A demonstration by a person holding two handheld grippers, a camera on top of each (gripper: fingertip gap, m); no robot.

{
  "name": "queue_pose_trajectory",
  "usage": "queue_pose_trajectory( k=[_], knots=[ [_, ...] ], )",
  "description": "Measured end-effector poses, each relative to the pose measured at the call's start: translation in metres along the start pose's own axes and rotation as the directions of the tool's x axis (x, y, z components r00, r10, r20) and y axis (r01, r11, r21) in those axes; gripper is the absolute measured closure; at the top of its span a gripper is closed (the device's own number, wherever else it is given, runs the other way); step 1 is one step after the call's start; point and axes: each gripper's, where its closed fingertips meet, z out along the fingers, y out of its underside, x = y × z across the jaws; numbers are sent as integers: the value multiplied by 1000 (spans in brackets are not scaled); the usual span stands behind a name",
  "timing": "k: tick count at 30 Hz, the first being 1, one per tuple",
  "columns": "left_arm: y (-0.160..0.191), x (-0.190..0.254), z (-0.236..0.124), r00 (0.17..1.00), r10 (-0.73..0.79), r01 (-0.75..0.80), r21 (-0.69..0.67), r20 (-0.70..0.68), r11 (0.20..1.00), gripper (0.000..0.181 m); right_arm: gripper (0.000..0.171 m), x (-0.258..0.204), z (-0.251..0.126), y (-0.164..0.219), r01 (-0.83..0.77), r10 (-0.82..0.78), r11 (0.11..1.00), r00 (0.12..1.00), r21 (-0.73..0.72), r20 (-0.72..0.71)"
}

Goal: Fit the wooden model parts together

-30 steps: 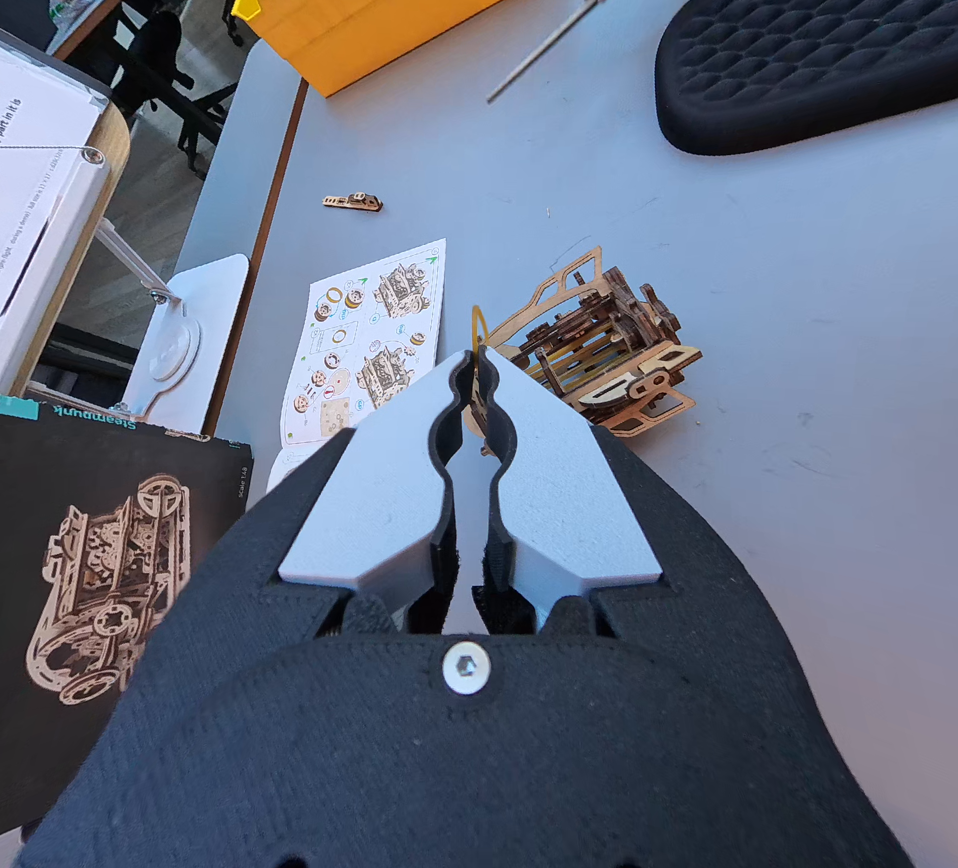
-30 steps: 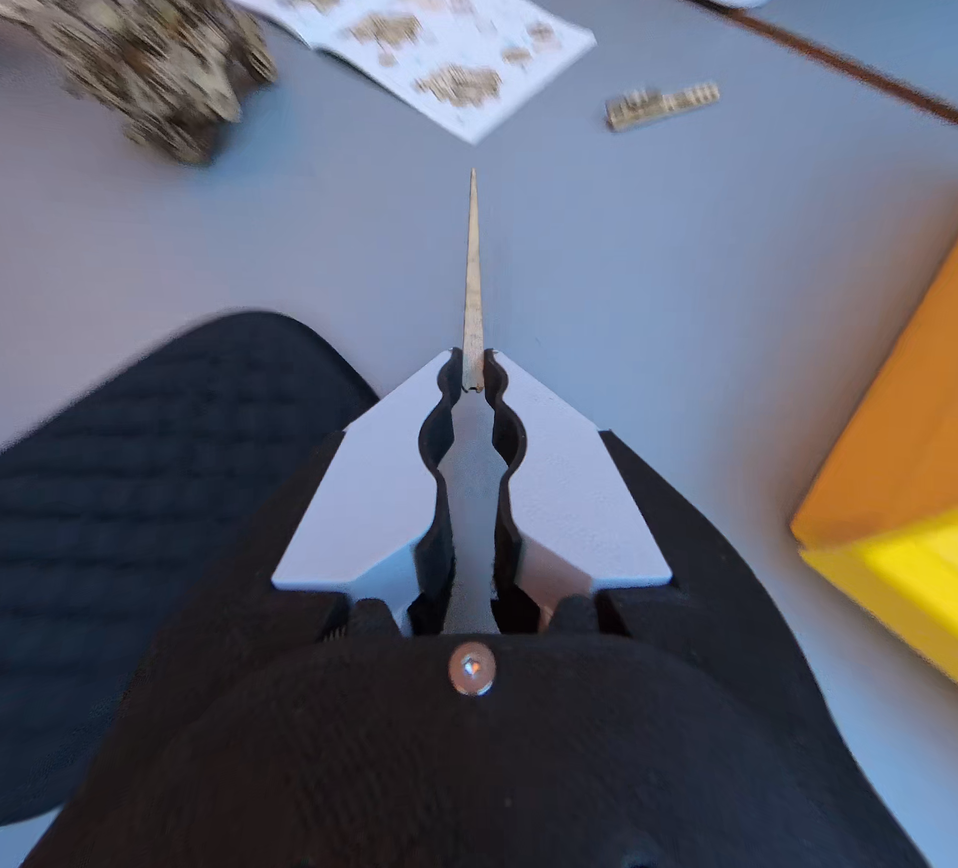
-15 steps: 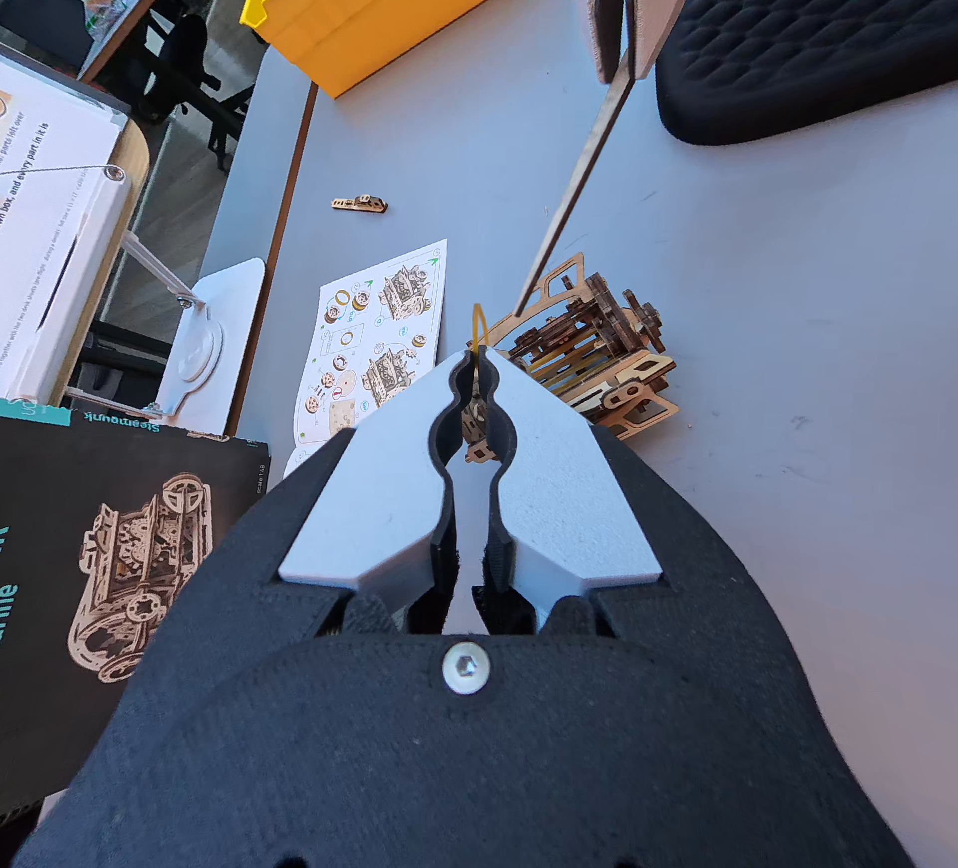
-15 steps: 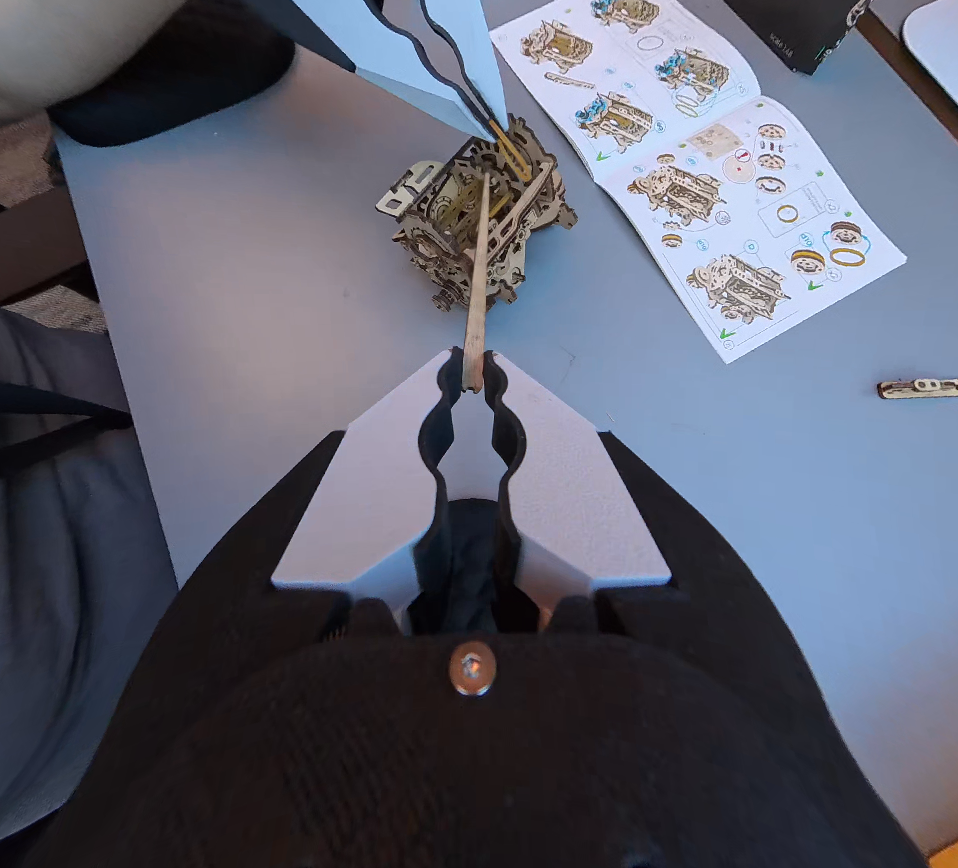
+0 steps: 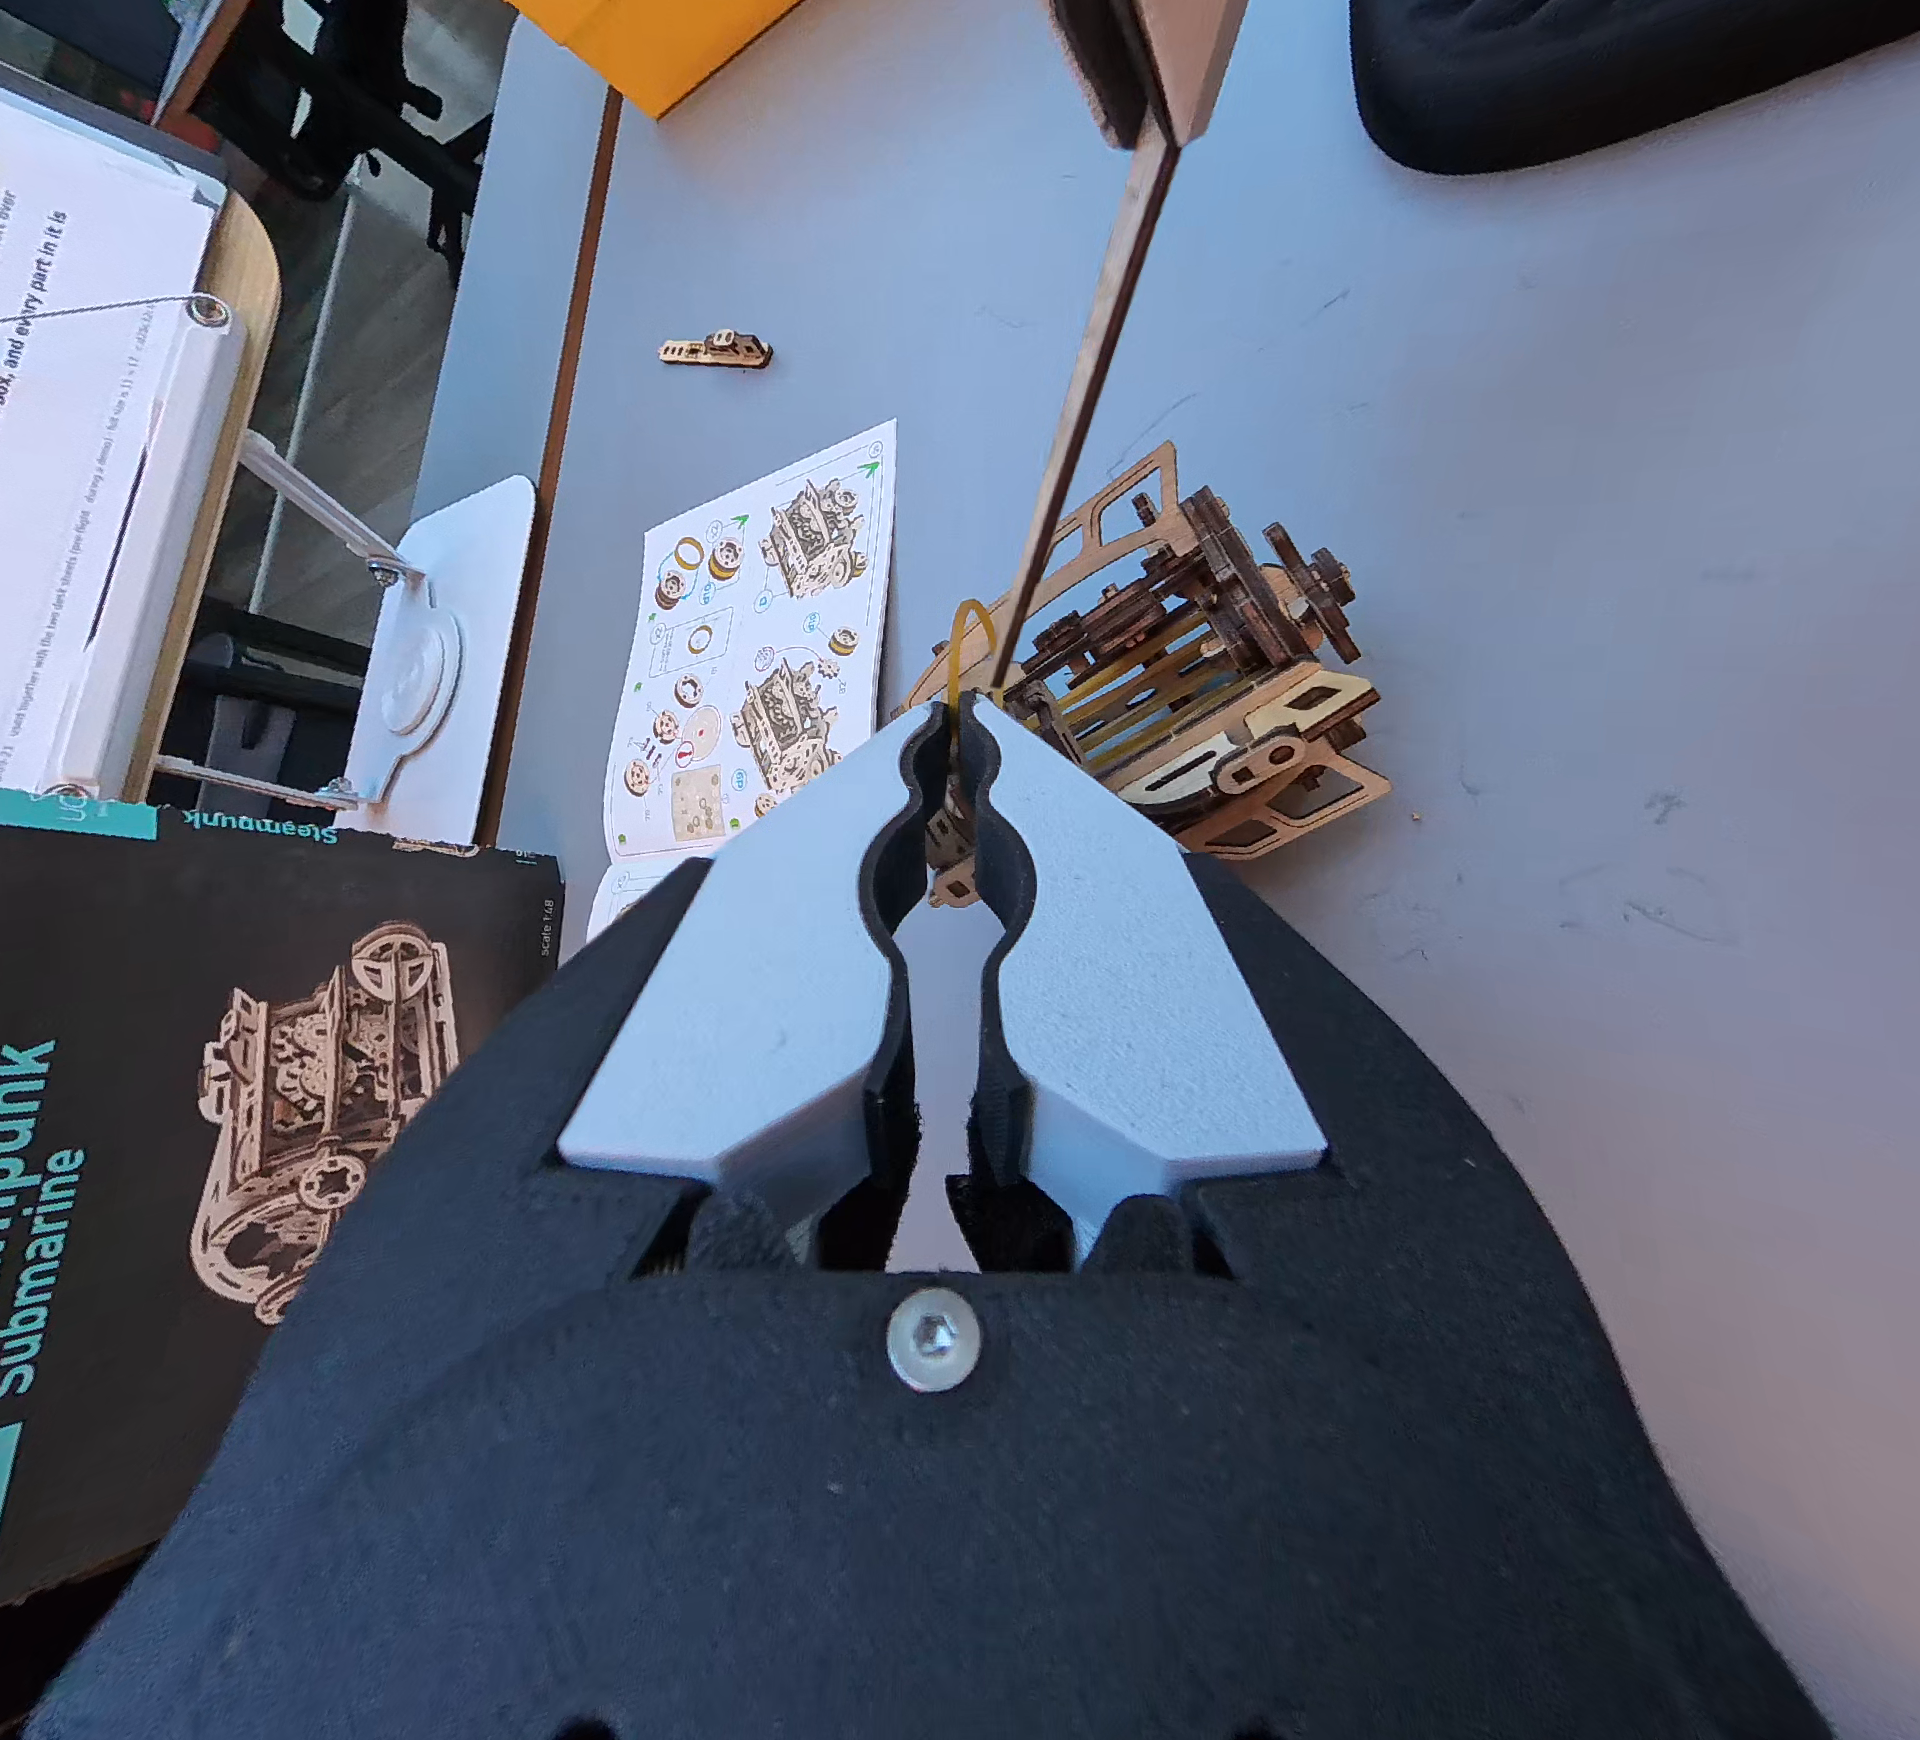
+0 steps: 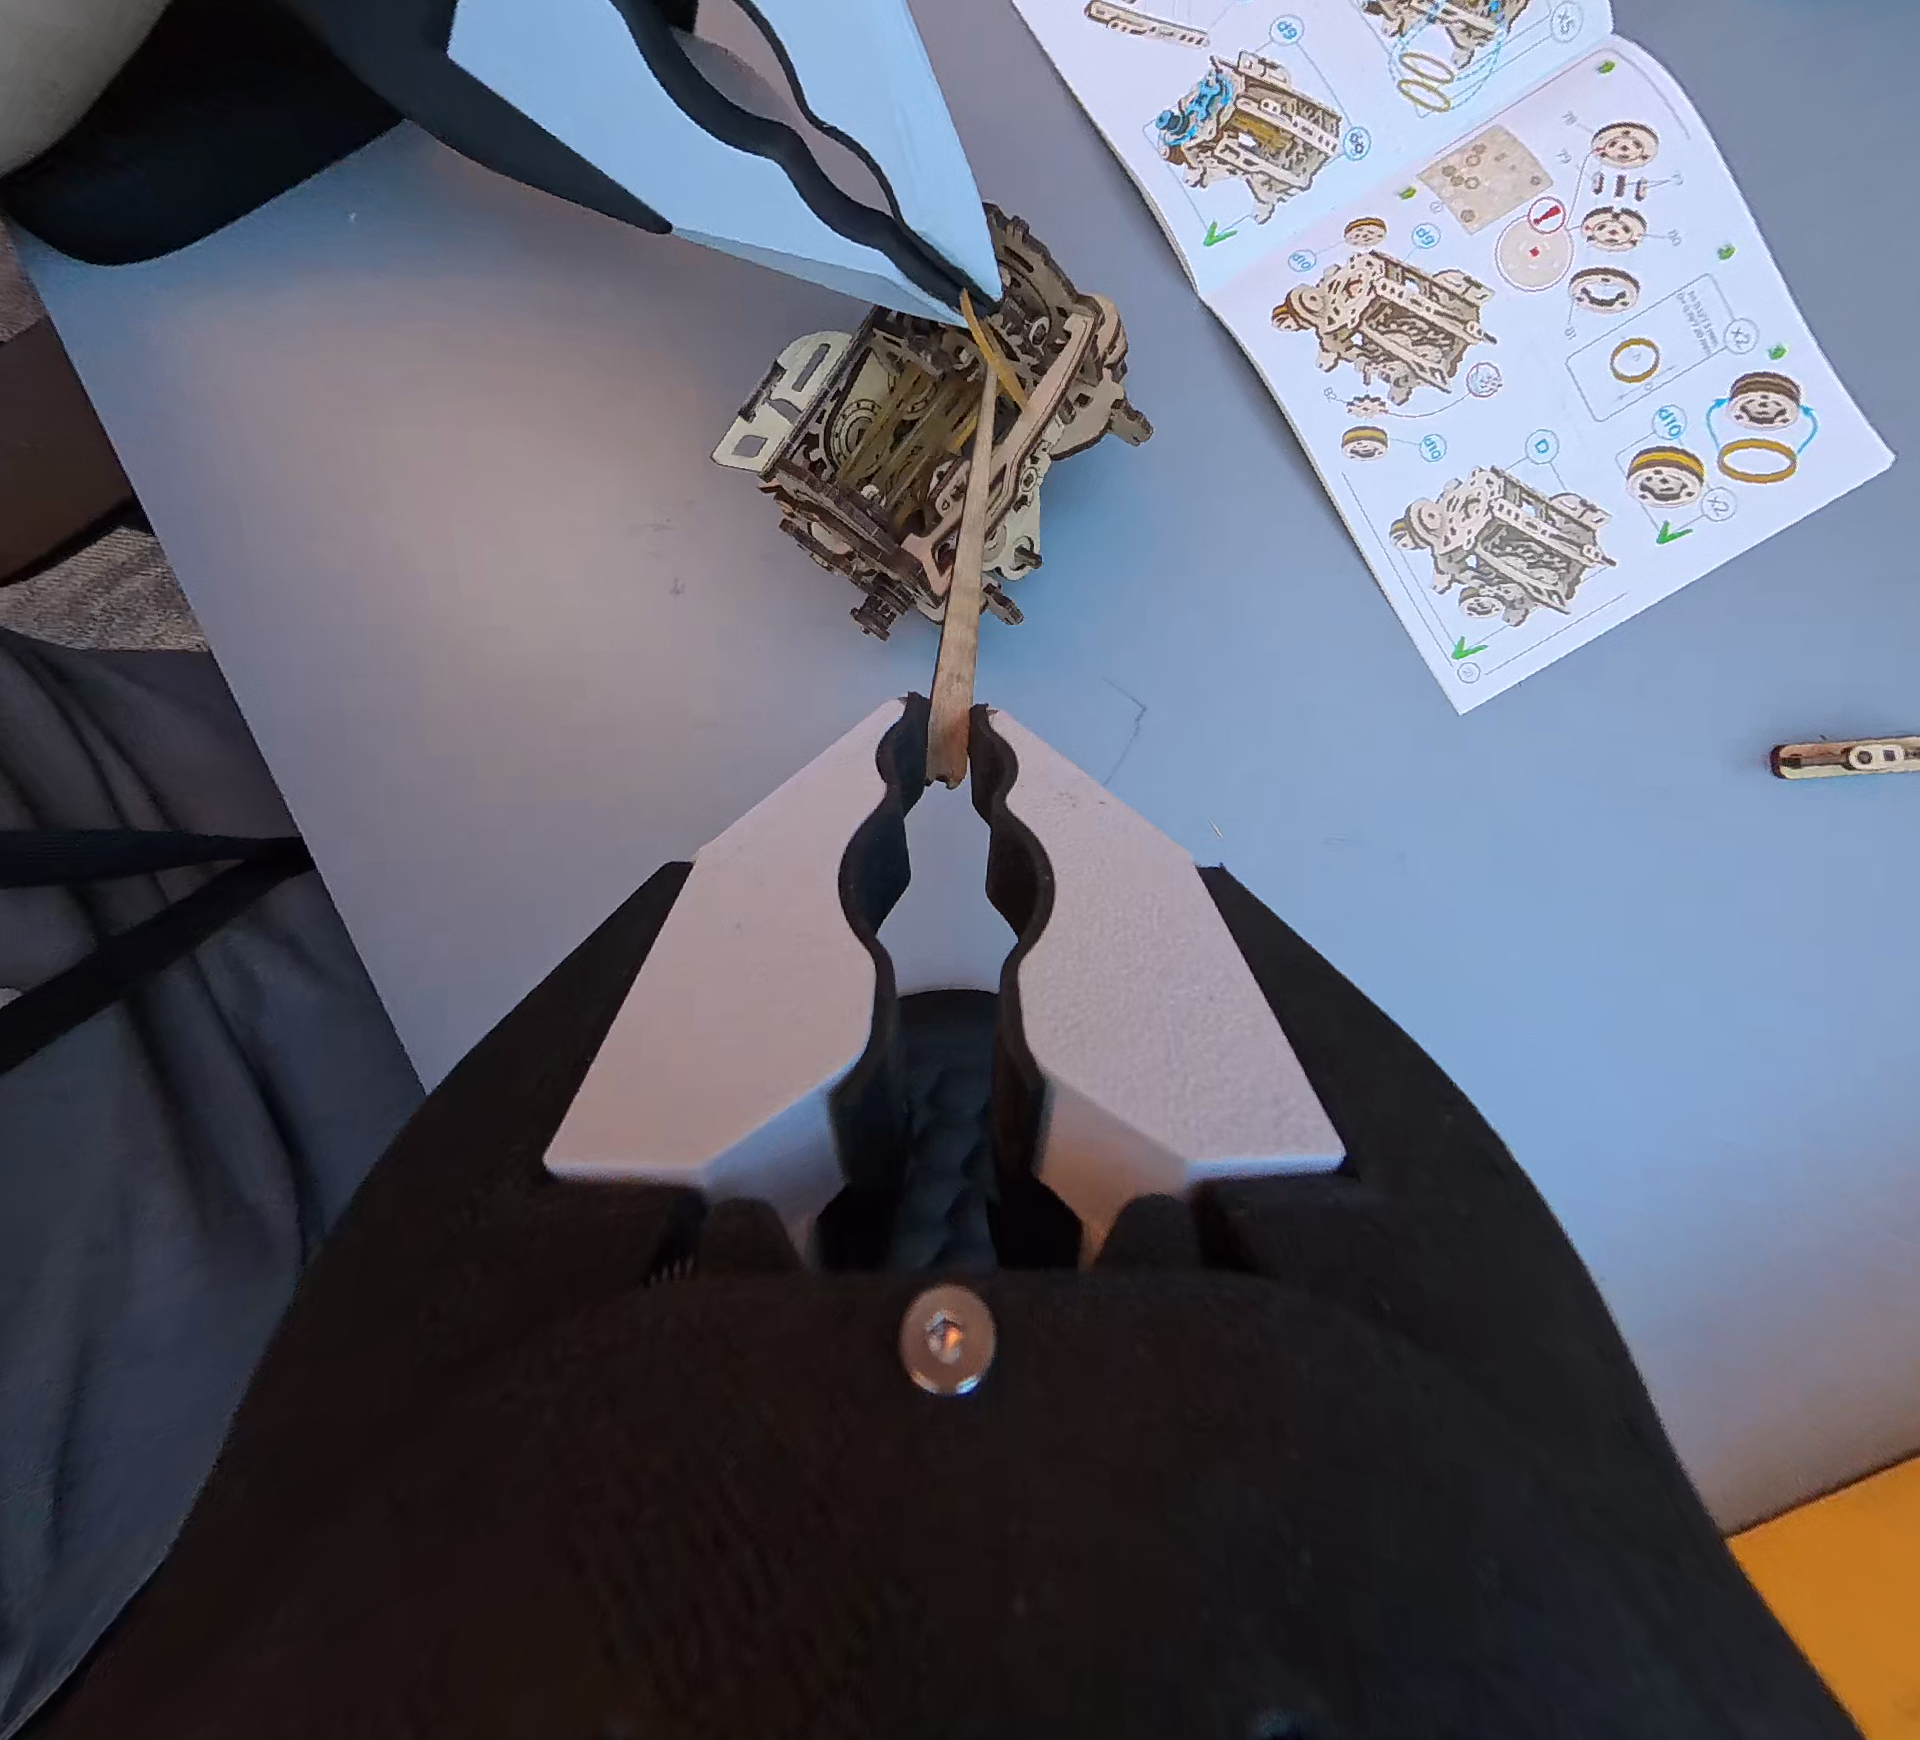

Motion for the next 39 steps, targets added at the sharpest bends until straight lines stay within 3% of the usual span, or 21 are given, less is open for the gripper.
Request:
queue_pose_trajectory(
  k=[39],
  knots=[
    [5,3,2,997,69,-67,-60,22,996,181,164,4,8,-5,-38,38,998,999,-45,-3]
  ],
)
